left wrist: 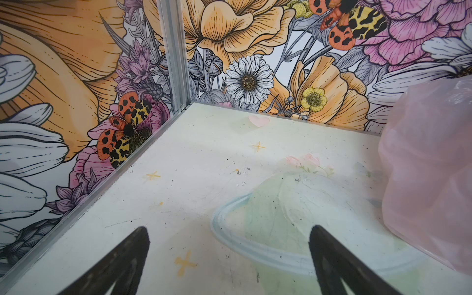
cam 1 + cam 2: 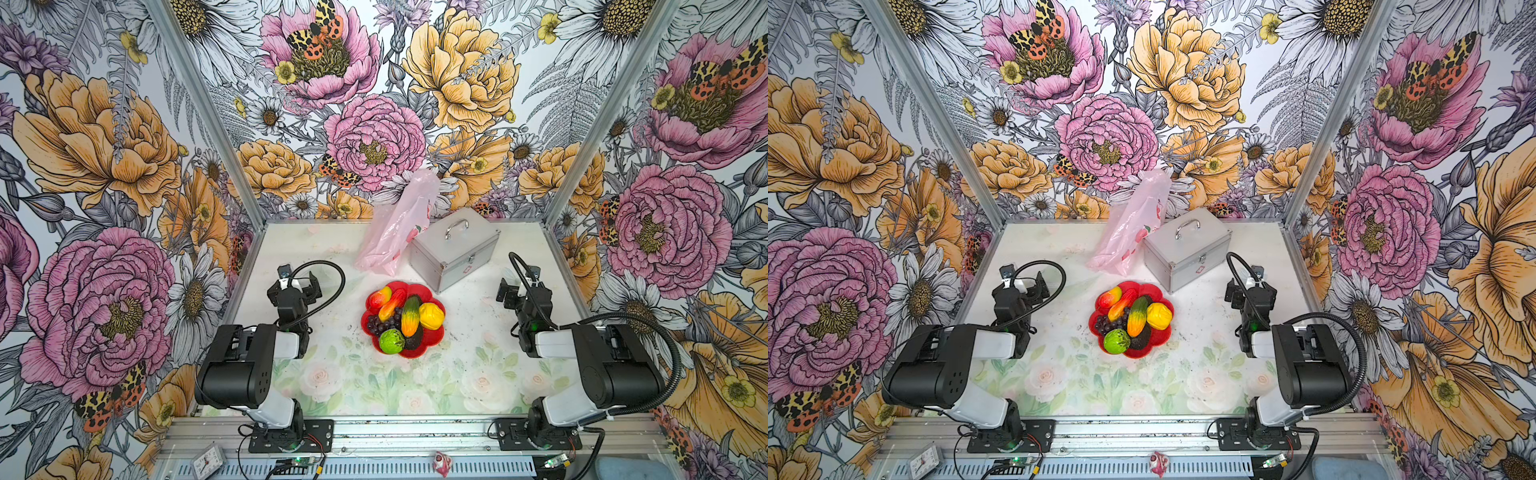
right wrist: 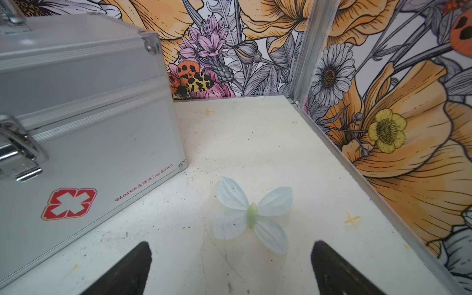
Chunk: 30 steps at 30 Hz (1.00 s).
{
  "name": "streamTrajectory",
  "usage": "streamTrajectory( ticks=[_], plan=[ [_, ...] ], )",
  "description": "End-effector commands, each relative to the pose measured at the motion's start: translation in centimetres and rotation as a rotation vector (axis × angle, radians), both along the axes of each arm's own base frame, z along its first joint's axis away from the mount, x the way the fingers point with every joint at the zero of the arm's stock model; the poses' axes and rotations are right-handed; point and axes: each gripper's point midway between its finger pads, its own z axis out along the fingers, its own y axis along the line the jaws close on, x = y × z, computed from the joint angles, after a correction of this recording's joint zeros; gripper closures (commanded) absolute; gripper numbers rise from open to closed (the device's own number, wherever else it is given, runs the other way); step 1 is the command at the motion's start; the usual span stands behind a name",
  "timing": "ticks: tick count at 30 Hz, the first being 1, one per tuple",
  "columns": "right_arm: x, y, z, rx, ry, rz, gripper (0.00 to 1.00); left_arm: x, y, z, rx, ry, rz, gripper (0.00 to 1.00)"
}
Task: Place the fruits into the plastic bag
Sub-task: Pick up the plastic bag from the center of the table.
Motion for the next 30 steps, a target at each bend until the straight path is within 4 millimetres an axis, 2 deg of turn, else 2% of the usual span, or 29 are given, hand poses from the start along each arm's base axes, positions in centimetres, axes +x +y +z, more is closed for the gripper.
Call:
streamTrajectory(
  ticks=[1, 8, 11, 17, 19, 24, 26, 30],
  plan=[
    [0.8, 0.0, 1.6, -0.013, -0.052, -0.009, 0.0, 0.1, -0.3, 0.5, 0.014, -0.02, -0.024, 0.01],
    [0.8, -0.1, 1.6, -0.015, -0.054, -0.011, 0.0, 0.2, -0.3, 0.5, 0.013, -0.017, -0.022, 0.01],
    [0.6, -1.2, 2.4, -0.011, -0.044, -0.082, 0.0, 0.1, -0.5, 0.7, 0.022, -0.027, -0.027, 0.01],
    [0.2, -2.6, 4.3, 0.035, 0.055, -0.186, 0.0, -0.2, -1.1, 4.6, 0.048, 0.027, -0.018, 0.01],
    [-0.3, -3.3, 5.4, 0.141, 0.07, -0.236, 0.0, -0.5, 0.2, 6.1, -0.055, 0.083, 0.076, 0.01],
    [-0.3, -4.3, 8.3, 0.362, 0.138, -0.308, 0.01, -2.2, 2.3, 7.9, -0.305, 0.231, 0.223, 0.01],
    [0.7, -3.8, 10.2, 0.448, 0.143, -0.273, 0.01, -2.6, 1.5, 8.4, -0.412, 0.245, 0.198, 0.01],
    [2.8, -0.5, 13.9, 0.61, 0.163, -0.118, 0.04, -2.9, -2.7, 11.6, -0.553, 0.189, 0.013, 0.01]
  ],
)
